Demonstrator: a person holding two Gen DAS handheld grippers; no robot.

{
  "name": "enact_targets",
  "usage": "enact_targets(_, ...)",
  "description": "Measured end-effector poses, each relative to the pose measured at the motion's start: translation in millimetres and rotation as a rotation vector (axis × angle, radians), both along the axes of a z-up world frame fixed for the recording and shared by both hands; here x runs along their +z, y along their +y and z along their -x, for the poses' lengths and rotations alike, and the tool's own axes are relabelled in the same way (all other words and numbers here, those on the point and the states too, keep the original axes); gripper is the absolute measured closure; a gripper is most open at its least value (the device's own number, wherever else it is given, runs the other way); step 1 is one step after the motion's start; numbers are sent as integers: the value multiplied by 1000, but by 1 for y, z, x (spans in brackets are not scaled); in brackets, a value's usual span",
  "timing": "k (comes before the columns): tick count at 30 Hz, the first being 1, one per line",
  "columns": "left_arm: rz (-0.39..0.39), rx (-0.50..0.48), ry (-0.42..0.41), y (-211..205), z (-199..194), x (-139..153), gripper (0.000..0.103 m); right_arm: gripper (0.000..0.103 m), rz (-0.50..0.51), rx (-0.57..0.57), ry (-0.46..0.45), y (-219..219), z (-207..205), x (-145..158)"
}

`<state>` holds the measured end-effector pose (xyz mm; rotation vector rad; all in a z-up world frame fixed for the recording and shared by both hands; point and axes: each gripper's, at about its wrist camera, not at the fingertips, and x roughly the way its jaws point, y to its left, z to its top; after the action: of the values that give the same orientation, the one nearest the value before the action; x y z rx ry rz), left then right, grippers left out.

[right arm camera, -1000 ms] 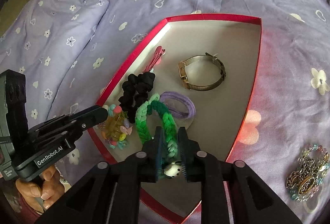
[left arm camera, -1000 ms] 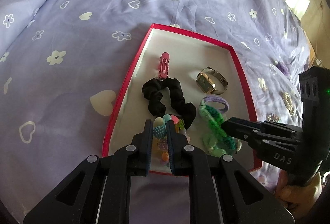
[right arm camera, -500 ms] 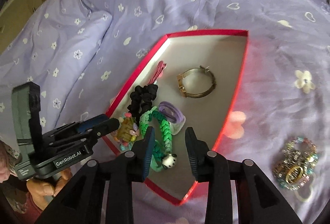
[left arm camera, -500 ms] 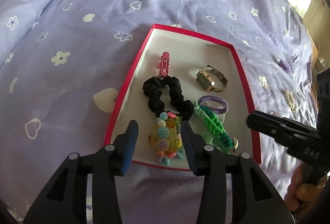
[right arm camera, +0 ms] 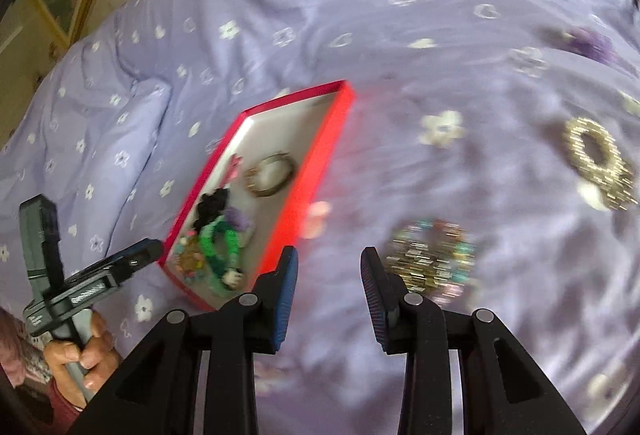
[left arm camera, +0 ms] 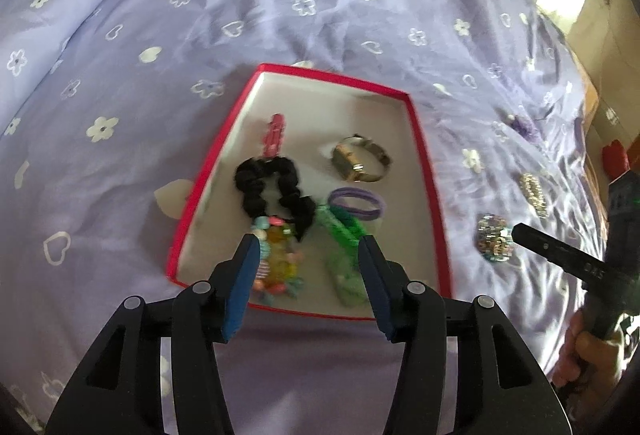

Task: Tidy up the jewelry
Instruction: 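Open both tools to drop the hair tie and bracelet into the box, then grasp the crystal bead bracelet with the right tool while the left tool grasps the gold ring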

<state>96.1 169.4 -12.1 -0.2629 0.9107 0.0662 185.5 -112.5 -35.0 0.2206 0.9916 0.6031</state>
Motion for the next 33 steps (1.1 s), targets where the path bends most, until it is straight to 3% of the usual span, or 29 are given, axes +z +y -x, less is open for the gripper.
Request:
enact_targets(9,18,-72,-7,-34,-1,8,52,68,30,-111,17,-50,-10,-15)
enact_targets(20,15,-166,12,-78,-6,5,52,72,93,-79,28,-33,-25,-36)
enact_targets(21,15,-173,13,-81,-7,5,52,79,97,-83,26,-32,-27,-36)
enact_targets(22,13,-180,15,-84,-8,4,52,94,99,-88,26,-33,-28,-36)
enact_targets(33,22,-242,28,-114,-18,0,52,96,-11,-125,-53,-66,-4,2)
